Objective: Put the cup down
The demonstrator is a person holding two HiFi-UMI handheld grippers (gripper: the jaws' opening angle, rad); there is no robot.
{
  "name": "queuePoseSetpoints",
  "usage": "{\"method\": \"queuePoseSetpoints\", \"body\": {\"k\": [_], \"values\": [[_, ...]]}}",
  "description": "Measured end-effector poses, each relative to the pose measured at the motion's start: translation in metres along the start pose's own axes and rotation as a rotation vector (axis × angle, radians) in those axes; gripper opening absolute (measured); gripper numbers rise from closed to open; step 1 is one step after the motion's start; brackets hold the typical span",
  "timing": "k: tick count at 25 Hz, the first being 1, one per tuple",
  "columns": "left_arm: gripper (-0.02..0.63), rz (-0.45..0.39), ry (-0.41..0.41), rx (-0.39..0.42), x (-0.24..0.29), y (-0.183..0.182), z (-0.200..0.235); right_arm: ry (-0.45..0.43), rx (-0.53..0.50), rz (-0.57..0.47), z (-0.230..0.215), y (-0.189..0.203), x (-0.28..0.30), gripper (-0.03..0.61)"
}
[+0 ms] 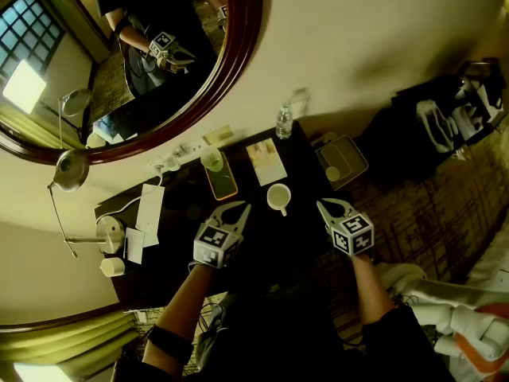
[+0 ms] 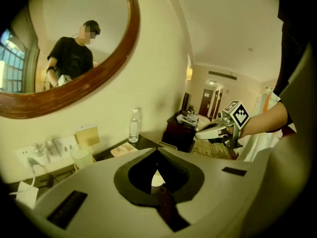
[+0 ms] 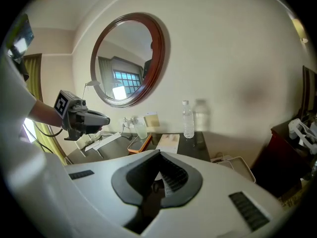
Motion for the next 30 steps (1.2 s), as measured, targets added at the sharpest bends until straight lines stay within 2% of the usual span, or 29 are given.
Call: {"method": "queuePoseSetpoints", "body": {"k": [10,15,22,30], "values": [[0.002,-0.032,-0.193,-0.088,-0.068,0.026,0.037,-0.057,-0.045,0.016,0.017,-0.013,0.020,0.002],[0.002,-0.034,-0.212,-0.096,-0.084,0.049,0.047,-0.088,-0.057,0.037,0.027,-0.011,0.031,0.002],[0.002,-0.071,-0.235,-0.114,-0.095,0.058,0.045,-0.105,-0.073,0.045,0.036,-0.015,0.041,0.002],[0.003,-0.054,-0.260,-0.127,-0.095,0.060,0.052,-0.109,-0.091,0.050,0.035,-0.015,0.046,0.003]]}}
Point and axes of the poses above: the fingertips, and each gripper's own axes: x forward along the fingers, z to its left, y out of its underside, the point moved 8 cm from there along -x, backward along the fingers, and after that the axes turned 4 degrees about -y, right-handed, at the moved point
